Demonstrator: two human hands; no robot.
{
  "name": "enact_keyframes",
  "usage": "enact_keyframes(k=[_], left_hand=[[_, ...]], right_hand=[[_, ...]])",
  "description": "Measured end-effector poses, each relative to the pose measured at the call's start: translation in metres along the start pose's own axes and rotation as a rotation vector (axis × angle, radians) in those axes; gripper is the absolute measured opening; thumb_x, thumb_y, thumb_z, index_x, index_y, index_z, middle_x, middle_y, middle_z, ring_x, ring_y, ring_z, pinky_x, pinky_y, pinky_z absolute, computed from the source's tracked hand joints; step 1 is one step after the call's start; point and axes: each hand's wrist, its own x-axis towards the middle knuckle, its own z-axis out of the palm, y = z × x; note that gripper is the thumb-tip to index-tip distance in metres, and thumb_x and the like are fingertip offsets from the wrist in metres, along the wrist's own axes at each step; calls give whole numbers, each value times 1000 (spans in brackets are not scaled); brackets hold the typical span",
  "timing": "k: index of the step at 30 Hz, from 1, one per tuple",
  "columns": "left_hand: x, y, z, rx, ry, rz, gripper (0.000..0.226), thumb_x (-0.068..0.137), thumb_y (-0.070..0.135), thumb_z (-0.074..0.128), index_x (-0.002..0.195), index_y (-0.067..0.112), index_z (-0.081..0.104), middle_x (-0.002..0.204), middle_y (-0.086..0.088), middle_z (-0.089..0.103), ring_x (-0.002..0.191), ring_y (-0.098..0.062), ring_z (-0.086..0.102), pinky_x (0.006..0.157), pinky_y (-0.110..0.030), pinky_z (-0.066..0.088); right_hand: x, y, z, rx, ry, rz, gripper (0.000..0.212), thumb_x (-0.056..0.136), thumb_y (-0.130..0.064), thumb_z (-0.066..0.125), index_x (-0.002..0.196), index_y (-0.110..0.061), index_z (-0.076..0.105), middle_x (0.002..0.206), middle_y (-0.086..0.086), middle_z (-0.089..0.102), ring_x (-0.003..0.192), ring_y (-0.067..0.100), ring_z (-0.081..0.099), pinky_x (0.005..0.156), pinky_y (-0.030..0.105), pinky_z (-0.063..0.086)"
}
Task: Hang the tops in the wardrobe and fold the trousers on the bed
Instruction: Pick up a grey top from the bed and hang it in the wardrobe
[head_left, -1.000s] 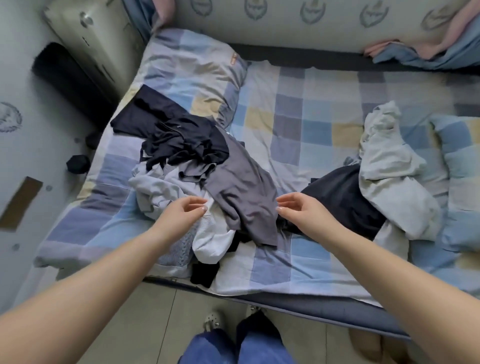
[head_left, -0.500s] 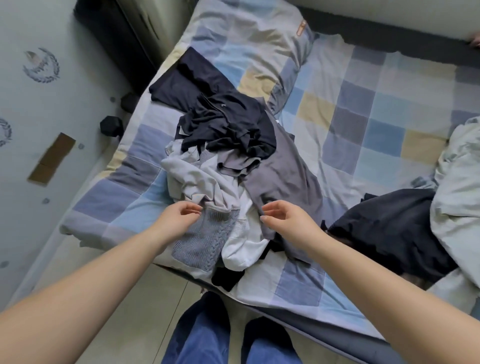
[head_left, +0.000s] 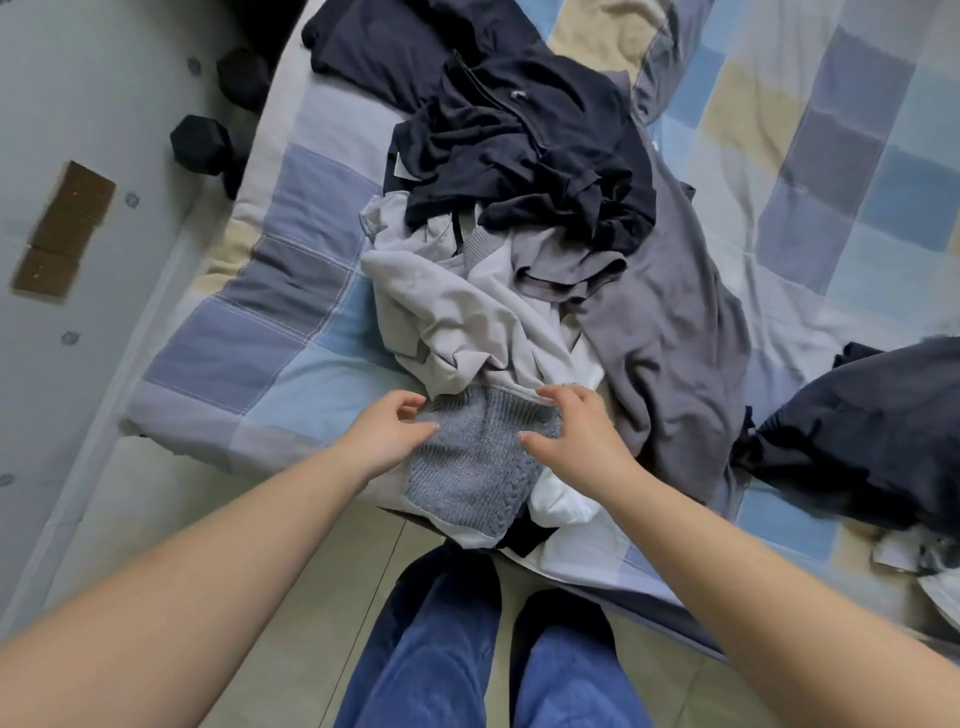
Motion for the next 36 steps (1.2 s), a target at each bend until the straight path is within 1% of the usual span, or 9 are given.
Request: enact_keyframes(k=[4, 9, 12, 17, 19, 23, 28, 33, 36], left_hand=[[17, -23, 9, 46, -28, -52, 13, 86, 9, 60, 97, 14, 57, 101, -8, 57, 86, -18, 51, 73, -25, 38], [26, -38, 21, 83, -63, -67, 19, 86, 16, 65, 101, 17, 52, 100, -3, 52, 91, -16, 51, 67, -24, 38], [29, -43, 30, 43, -62, -89, 24, 85, 17, 67, 100, 15, 49, 88, -5, 55, 67, -17, 49, 55, -22, 36], [34, -46, 41, -177, -82, -112, 52, 82, 10, 71, 126, 11, 43, 115, -12, 57, 96, -26, 59, 84, -38, 50], [33, -41, 43, -264, -92, -114, 59, 83, 11, 70, 133, 12, 38, 115, -14, 61, 91, -24, 63, 72, -32, 51], [24, -28, 41, -227, -45, -37, 61, 86, 32, 68, 137, 20, 38, 110, -2, 60, 86, -11, 60, 66, -18, 44], [16, 7, 20, -440, 102, 48, 45, 91, 53, 52, 123, 21, 56, 118, 2, 63, 102, -11, 60, 87, -31, 48], [1, 62, 0, -811, 14, 27, 55, 86, 50, 62, 120, 9, 50, 105, -15, 69, 90, -30, 70, 82, -47, 57], [-17, 83, -6, -785, 2, 19, 68, 75, 42, 77, 123, 3, 49, 107, -19, 68, 88, -33, 70, 81, -48, 57]], right_hand=[[16, 8, 13, 8, 69, 120, 47, 83, -29, 67, 124, -20, 46, 156, 12, 6, 144, 17, 14, 102, 26, 26], [26, 18, 21, 75, 99, 135, 36, 81, -27, 68, 111, -23, 48, 150, 10, 23, 122, 13, 39, 90, 21, 30], [31, 24, 26, 96, 100, 85, 32, 82, -27, 69, 106, -27, 48, 146, 9, 31, 123, 11, 37, 94, 20, 28], [41, 22, 31, 352, 260, 140, 39, 80, -39, 72, 108, -25, 49, 118, 1, 51, 101, 16, 54, 81, 29, 44], [44, 13, 28, 492, 309, 222, 56, 80, -44, 70, 124, -22, 44, 114, -4, 51, 96, 13, 54, 77, 27, 45], [41, -14, 24, 579, 214, 127, 6, 88, -24, 58, 94, -22, 58, 83, -6, 61, 84, 19, 62, 63, 20, 47], [12, -43, 16, 561, 71, -112, 16, 85, -13, 50, 97, -18, 60, 75, 0, 57, 56, 3, 47, 48, 14, 38], [-31, -63, 10, 518, -72, -254, 17, 88, -17, 55, 95, -32, 60, 73, -7, 55, 64, 5, 49, 58, 20, 40], [-50, -75, 1, 428, -113, -323, 15, 90, -18, 57, 105, -17, 60, 81, 10, 58, 70, 10, 48, 63, 26, 40]])
